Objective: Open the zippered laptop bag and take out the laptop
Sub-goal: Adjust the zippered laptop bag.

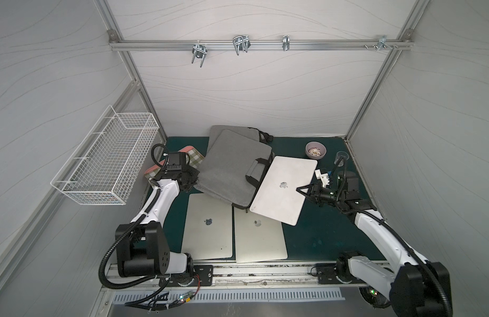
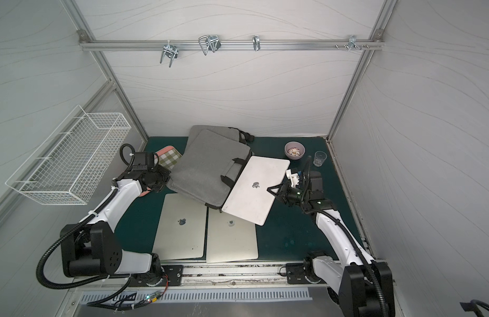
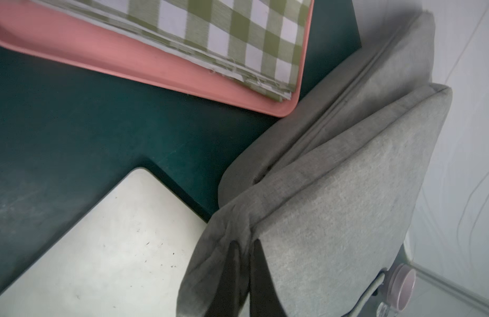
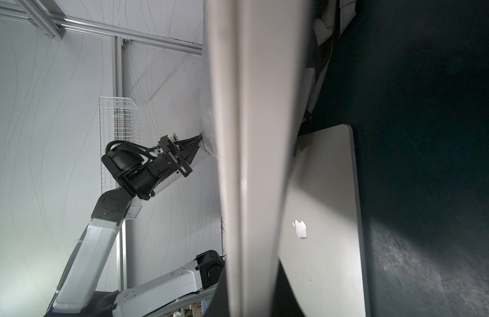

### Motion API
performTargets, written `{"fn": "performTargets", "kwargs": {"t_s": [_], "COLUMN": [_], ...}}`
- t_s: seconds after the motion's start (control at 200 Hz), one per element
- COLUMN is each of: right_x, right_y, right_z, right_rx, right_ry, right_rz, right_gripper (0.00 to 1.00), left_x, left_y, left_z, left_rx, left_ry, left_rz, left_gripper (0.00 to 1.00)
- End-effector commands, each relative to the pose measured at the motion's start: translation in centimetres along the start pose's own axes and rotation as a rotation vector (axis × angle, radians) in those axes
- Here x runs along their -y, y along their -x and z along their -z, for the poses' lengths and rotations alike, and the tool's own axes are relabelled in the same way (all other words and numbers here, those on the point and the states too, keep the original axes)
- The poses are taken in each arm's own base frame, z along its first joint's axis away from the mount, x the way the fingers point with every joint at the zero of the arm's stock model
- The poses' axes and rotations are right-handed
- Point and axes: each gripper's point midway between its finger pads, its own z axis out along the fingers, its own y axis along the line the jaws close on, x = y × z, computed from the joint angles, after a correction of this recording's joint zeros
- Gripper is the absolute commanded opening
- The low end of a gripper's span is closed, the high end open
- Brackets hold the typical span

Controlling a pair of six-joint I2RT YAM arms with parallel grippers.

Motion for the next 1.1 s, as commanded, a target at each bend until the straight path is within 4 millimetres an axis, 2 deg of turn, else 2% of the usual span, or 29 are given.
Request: {"fn": "performTargets", "kwargs": {"t_s": [0.0, 0.265, 0.305, 0.4, 0.485, 0.62, 0.75, 0.825, 0.955, 1.095], "right_x": [-6.3, -7.6, -7.8, -8.0, -7.9, -7.5, -7.2, -7.2, -7.1, -7.2], "right_y": [1.5, 1.8, 1.9, 1.9, 2.0, 1.9, 2.0, 2.1, 2.7, 3.1], "right_z": [1.4, 2.0, 2.1, 2.0, 2.1, 2.2, 2.5, 2.9, 3.8, 4.4], "right_rx": [0.036, 0.049, 0.05, 0.045, 0.047, 0.05, 0.059, 0.065, 0.091, 0.108], "right_ry": [0.159, 0.179, 0.182, 0.187, 0.182, 0.171, 0.165, 0.161, 0.144, 0.129], "right_rz": [0.195, 0.213, 0.216, 0.221, 0.223, 0.223, 0.221, 0.223, 0.224, 0.236], "right_gripper": [0.0, 0.0, 0.0, 0.0, 0.0, 0.0, 0.0, 0.0, 0.0, 0.0], "left_x": [1.6, 0.3, 0.7, 2.0, 1.8, 0.6, 0.8, 1.0, 1.0, -0.1], "left_y": [4.7, 3.7, 3.7, 2.0, 0.9, 0.1, 0.1, 0.5, 0.4, -2.0], "left_z": [1.8, 0.6, 0.2, -0.9, -1.2, -1.4, -0.6, 0.5, 2.4, 4.1], "left_rx": [0.208, 0.183, 0.182, 0.083, 0.069, 0.056, 0.059, 0.081, 0.087, 0.042], "left_ry": [-0.079, -0.112, -0.153, -0.141, -0.126, -0.089, -0.089, -0.085, -0.084, -0.059], "left_rz": [0.164, 0.351, 0.379, 0.308, 0.26, 0.23, 0.171, 0.109, 0.037, -0.06], "left_gripper": [0.0, 0.0, 0.0, 0.0, 0.0, 0.16, 0.46, 0.6, 0.69, 0.76]}}
